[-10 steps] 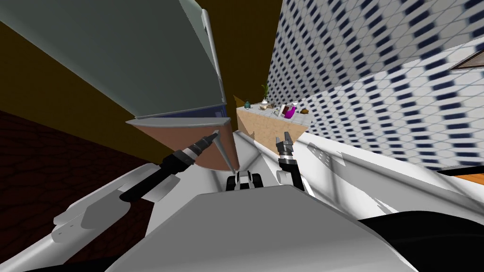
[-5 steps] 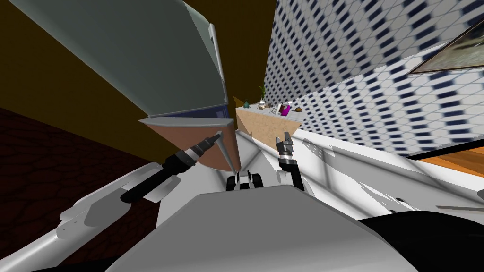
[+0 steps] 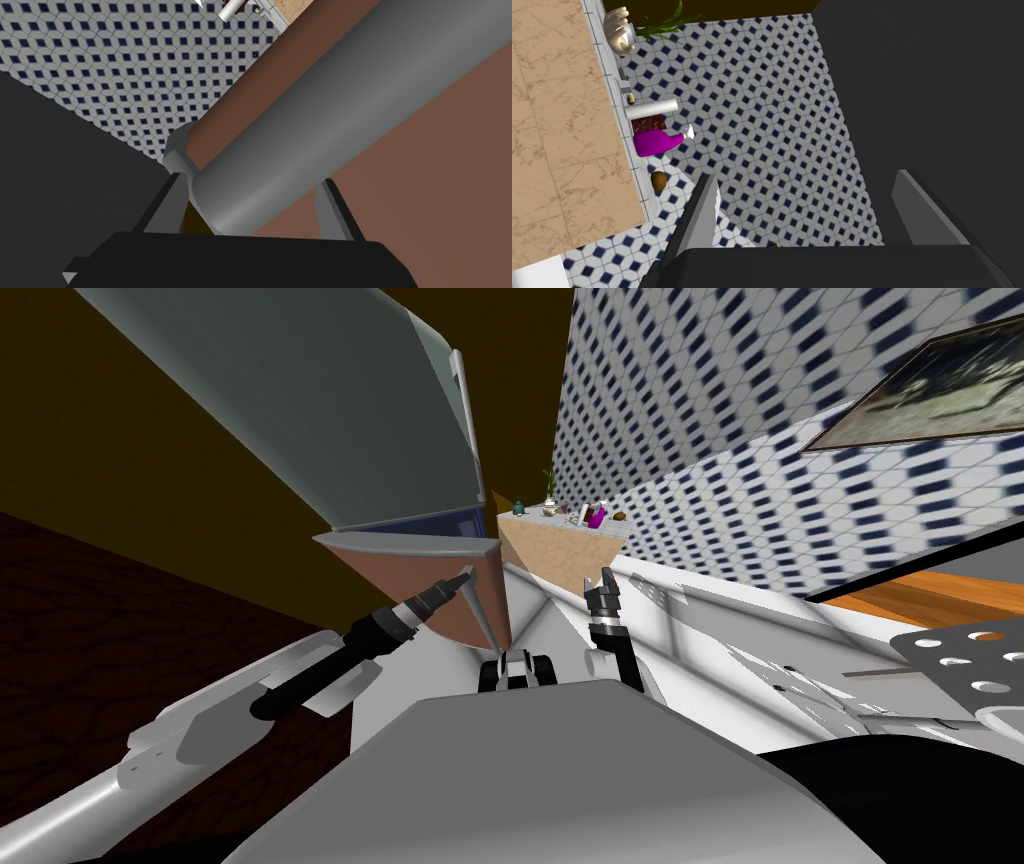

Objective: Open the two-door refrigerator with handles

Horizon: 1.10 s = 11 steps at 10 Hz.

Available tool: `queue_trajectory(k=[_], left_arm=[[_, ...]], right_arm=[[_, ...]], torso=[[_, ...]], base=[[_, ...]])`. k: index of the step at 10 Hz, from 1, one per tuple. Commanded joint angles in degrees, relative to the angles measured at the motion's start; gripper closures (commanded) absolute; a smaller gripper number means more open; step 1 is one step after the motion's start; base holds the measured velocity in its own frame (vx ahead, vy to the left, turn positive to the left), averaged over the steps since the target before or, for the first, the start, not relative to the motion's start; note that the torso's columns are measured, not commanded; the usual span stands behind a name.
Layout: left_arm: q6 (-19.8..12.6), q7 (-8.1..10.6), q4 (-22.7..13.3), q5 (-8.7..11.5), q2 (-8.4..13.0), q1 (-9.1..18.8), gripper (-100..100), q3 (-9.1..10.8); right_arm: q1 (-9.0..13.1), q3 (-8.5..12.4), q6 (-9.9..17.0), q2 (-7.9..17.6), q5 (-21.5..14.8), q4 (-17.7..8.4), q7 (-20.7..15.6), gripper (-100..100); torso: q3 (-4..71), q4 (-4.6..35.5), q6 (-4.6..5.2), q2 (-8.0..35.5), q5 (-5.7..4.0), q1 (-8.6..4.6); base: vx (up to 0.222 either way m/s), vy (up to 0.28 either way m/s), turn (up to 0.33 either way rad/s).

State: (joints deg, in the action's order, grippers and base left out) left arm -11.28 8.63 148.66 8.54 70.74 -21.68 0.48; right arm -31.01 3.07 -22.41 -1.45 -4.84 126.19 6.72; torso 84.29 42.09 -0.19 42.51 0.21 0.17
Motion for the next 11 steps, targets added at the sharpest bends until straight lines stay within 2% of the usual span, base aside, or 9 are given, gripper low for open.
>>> queue_trajectory(k=[1,8,9,10,11], left_arm=[[-0.48,2.76,0.35,2.36,3.33,1.06,-100,3.11],[-1.60,9.20,1.18,7.86,11.11,3.55,-100,10.35],[-1.36,8.54,0.90,7.38,10.47,3.48,-100,9.58],[-1.38,8.74,0.89,7.47,10.58,3.53,0,9.68],[-1.37,8.72,0.89,7.46,10.57,3.52,0,9.67]], right_arm=[[-0.02,0.00,0.00,-0.01,0.00,0.00,0.00,0],[-0.03,-0.01,-0.01,-0.01,0.00,0.00,0.00,0],[-0.03,-0.01,-0.01,-0.01,0.00,0.00,0.00,0],[-0.03,-0.01,-0.01,-0.01,0.00,0.00,0.00,0],[-0.03,-0.01,-0.01,-0.01,0.00,0.00,0.00,0]], torso=[[0.24,0.08,0.05,-0.30,-0.17,-0.31],[0.23,0.22,0.19,-0.16,-0.20,-0.13],[0.26,0.20,0.19,-0.21,-0.21,-0.16],[0.28,0.18,0.19,-0.24,-0.20,-0.16],[0.29,0.18,0.19,-0.25,-0.21,-0.16]], base=[[0.010,-0.014,0.080],[0.011,-0.022,0.040],[0.000,0.000,0.000],[0.000,0.000,0.000],[0.000,0.000,0.000]])
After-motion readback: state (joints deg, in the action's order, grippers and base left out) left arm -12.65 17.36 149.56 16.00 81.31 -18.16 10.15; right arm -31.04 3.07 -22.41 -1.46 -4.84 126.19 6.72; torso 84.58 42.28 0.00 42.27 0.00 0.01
